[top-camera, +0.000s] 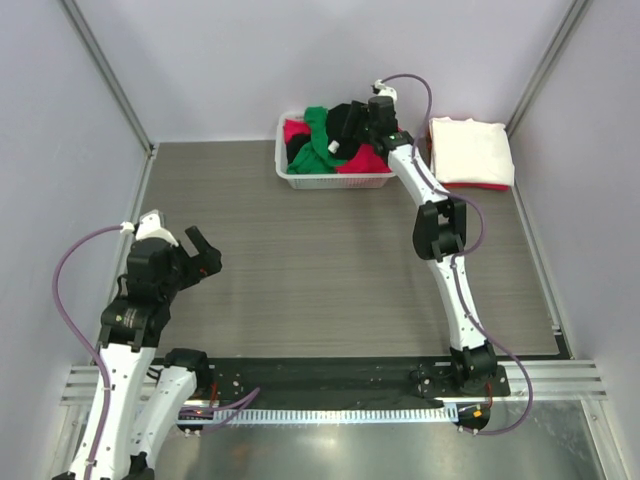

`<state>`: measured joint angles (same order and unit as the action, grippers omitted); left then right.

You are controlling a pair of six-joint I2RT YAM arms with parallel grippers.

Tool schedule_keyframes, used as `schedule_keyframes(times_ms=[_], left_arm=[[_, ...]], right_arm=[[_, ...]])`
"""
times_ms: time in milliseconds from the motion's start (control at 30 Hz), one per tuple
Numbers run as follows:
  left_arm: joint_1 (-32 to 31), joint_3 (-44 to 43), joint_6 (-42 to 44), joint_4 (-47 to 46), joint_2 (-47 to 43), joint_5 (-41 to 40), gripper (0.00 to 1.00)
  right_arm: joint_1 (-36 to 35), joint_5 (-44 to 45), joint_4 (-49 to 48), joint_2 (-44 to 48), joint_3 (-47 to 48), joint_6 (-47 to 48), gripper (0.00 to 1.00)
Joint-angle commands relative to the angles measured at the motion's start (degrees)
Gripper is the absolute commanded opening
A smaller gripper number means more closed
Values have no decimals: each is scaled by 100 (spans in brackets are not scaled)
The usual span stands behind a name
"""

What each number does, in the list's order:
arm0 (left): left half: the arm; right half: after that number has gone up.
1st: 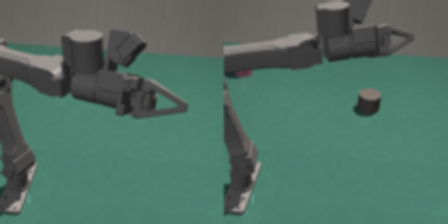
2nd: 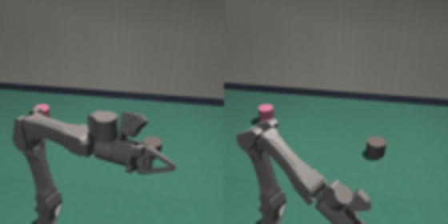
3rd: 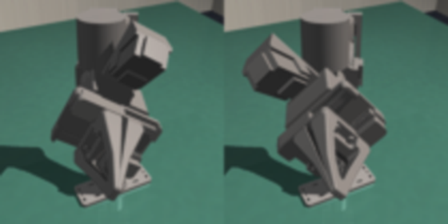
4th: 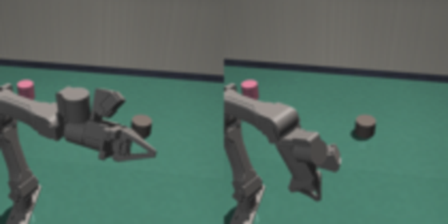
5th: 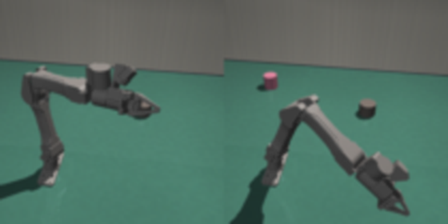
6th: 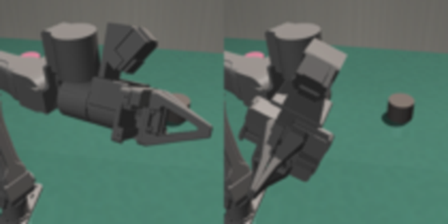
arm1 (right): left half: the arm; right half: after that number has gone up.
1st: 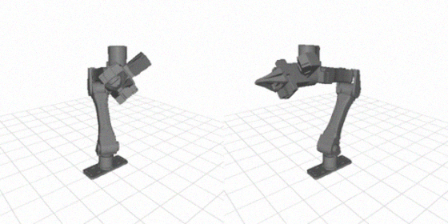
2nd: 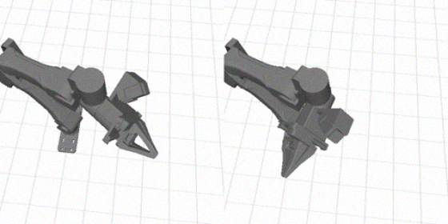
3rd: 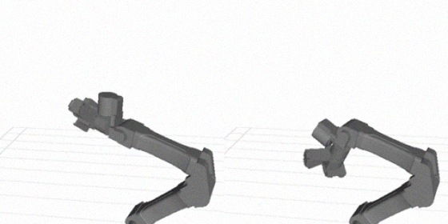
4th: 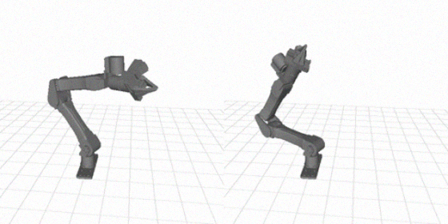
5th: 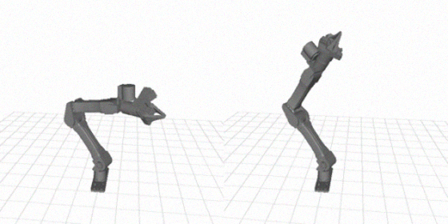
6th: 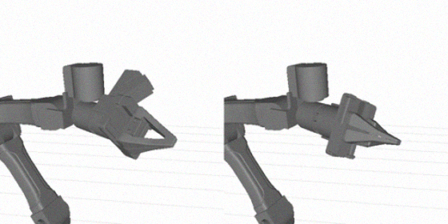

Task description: Fold and stack the t-shirts

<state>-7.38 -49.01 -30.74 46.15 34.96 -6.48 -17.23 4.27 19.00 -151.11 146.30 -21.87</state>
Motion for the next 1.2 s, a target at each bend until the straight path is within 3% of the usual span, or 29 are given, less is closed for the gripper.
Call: schedule_keyframes(times_ms=[0,33,67,267,400,433,600,667,867,967,1067,1100,1167], left_arm=[[-1,-20,130,-115,-103,-81,100],[-1,-20,130,-115,-103,-81,100],[-1,-20,130,-115,-121,-81,100],[-1,-20,147,-141,-103,-20,100],[-1,-12,147,-133,-147,-20,100],[8,-12,147,-141,-147,-29,100],[17,-20,156,-141,-112,-20,100],[8,-20,147,-133,-51,-46,100],[8,-38,139,-106,-15,-99,100],[8,-29,130,-106,-77,-143,100],[8,-20,130,-106,-130,-169,100],[8,-20,130,-106,-139,-169,100],[8,-12,130,-106,-147,-187,100]], right_arm=[[-131,196,-731,-59,391,51,85],[-148,223,-801,-137,417,42,83],[-166,240,-845,-164,426,60,72],[-201,162,-925,-235,443,-28,42],[-228,117,-863,-121,417,76,4],[-263,161,-898,-68,434,156,1],[-324,-83,-1206,669,785,271,1],[-359,-905,-1635,1099,743,-141,1],[-755,-2122,-2523,3014,392,-930,1],[-738,-2519,-2560,3981,-363,-1048,1],[-641,-1775,-2112,5182,-1802,-837,1],[-571,-1511,-2111,5562,-2868,-880,1],[-212,-536,-1936,6535,-3893,-1046,1]])
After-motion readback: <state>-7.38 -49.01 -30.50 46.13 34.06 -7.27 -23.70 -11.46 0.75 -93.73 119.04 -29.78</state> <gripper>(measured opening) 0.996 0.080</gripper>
